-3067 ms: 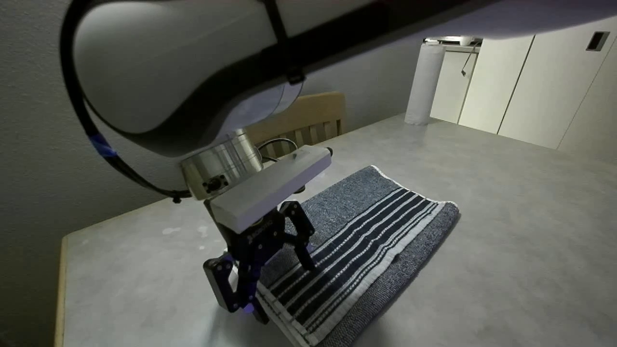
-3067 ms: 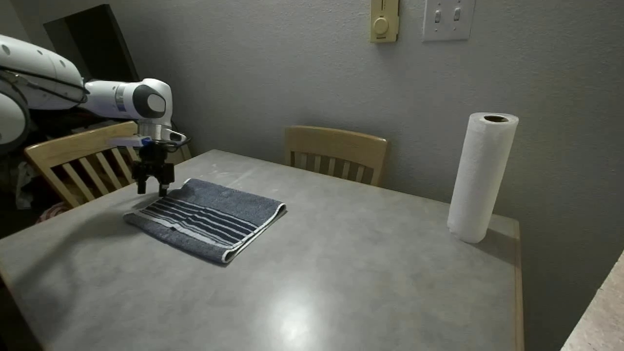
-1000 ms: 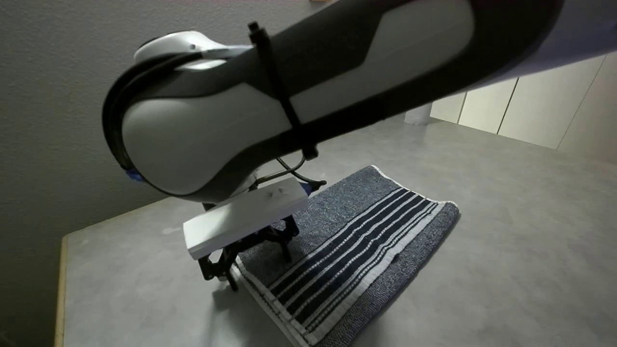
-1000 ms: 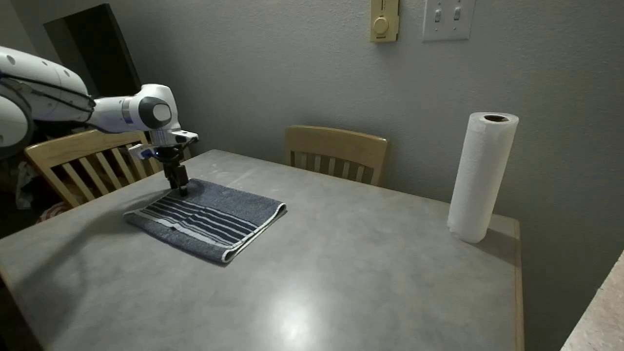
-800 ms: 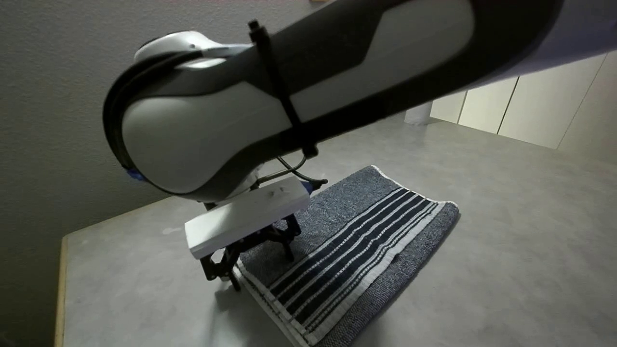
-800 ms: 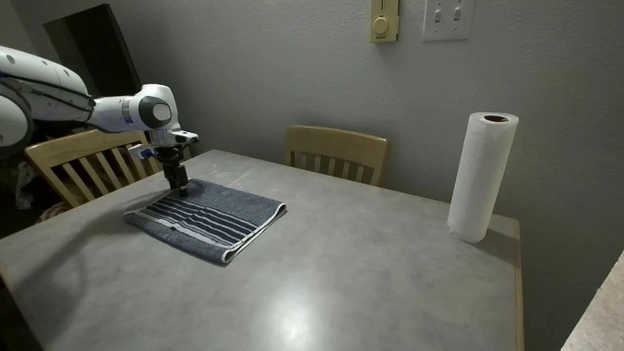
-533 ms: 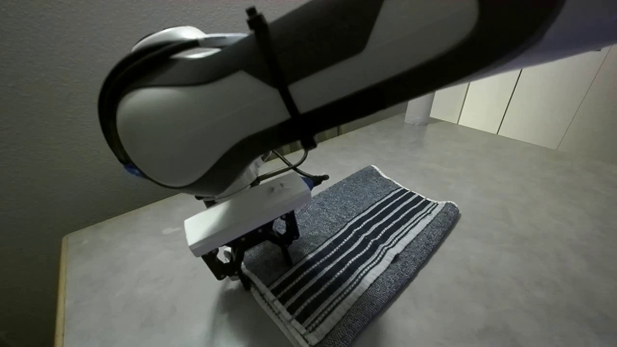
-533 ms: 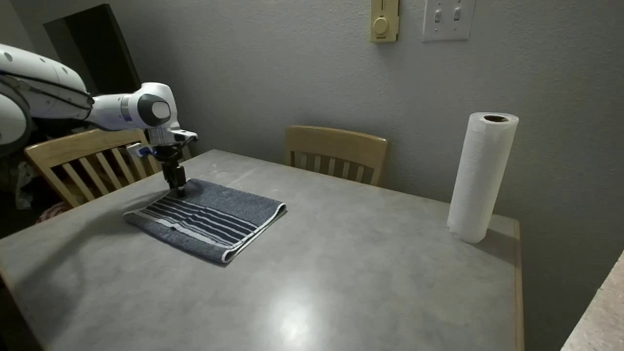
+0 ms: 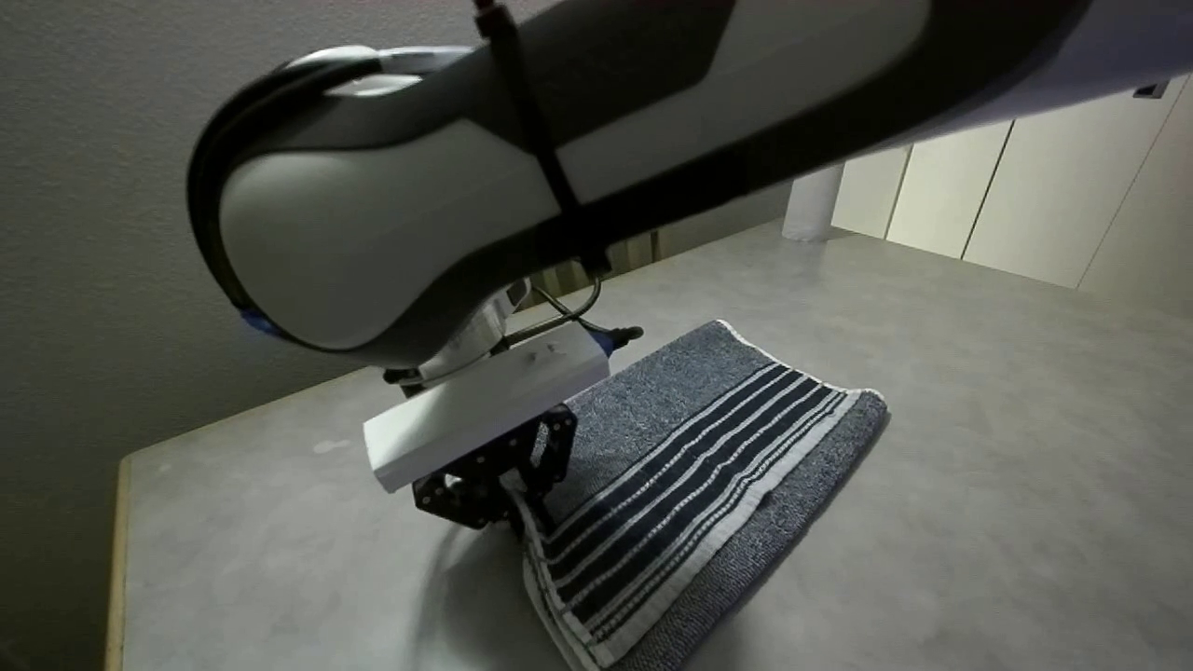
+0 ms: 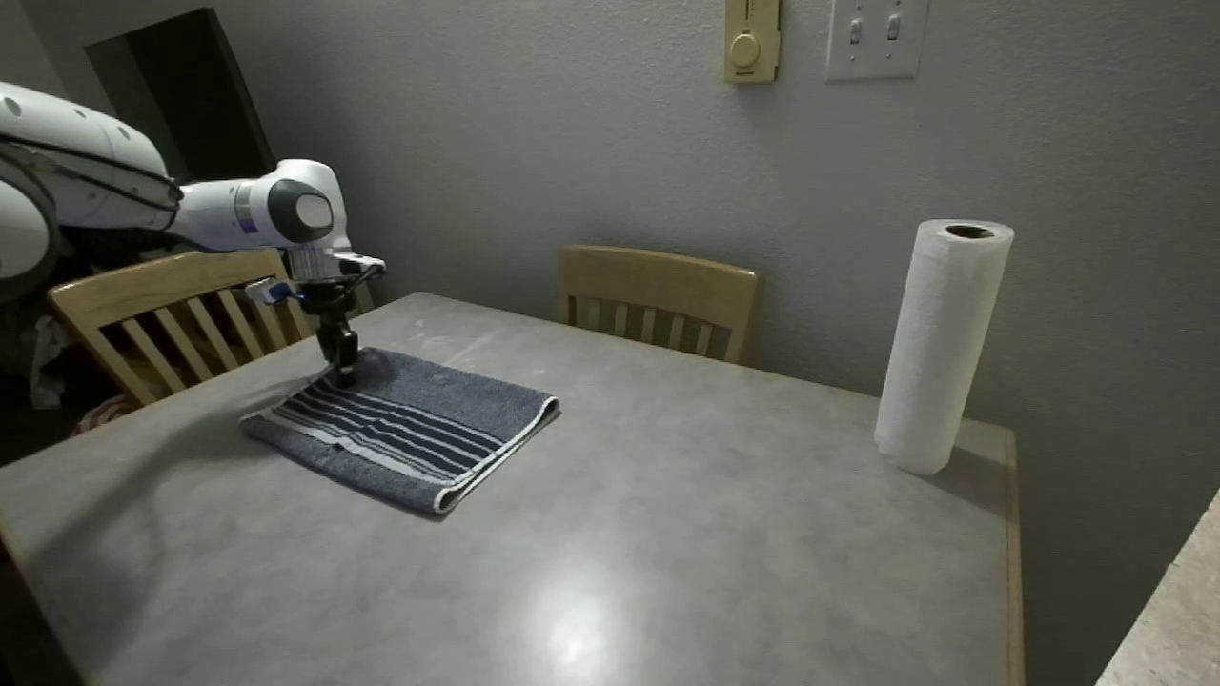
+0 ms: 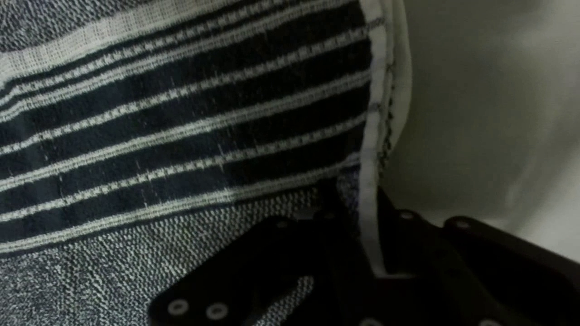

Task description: Fold the towel on the table

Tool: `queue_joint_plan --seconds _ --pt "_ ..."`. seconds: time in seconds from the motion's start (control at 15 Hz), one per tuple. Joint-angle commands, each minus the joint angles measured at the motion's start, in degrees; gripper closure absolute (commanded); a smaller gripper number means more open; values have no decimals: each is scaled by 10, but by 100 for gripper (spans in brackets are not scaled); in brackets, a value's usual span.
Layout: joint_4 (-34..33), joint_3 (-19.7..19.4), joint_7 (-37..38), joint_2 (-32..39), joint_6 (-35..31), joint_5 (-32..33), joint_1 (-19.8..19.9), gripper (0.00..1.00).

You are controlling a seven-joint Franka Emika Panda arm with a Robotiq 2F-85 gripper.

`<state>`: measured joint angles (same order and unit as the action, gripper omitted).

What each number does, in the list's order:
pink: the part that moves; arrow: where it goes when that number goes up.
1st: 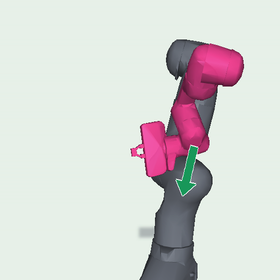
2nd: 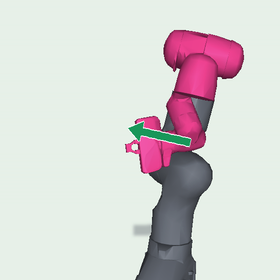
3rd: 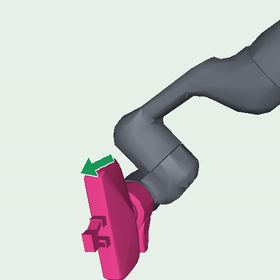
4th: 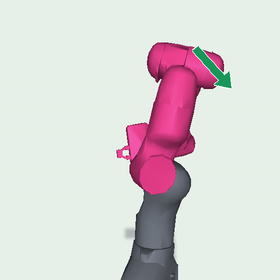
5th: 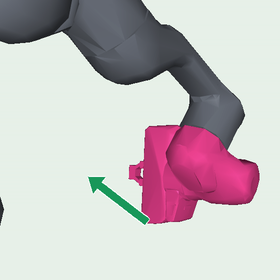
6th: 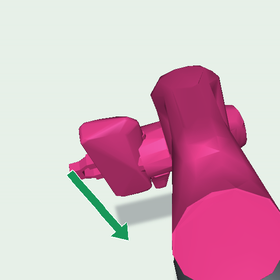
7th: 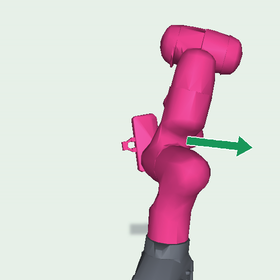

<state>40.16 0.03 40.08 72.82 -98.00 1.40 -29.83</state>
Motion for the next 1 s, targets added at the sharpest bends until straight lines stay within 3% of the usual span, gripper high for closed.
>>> queue_joint_plan --seconds 0.0,0.93 --pt "30 -5 -18 -21 6 10 -2 100" --pt "91 -22 -112 -99 44 46 3 98"
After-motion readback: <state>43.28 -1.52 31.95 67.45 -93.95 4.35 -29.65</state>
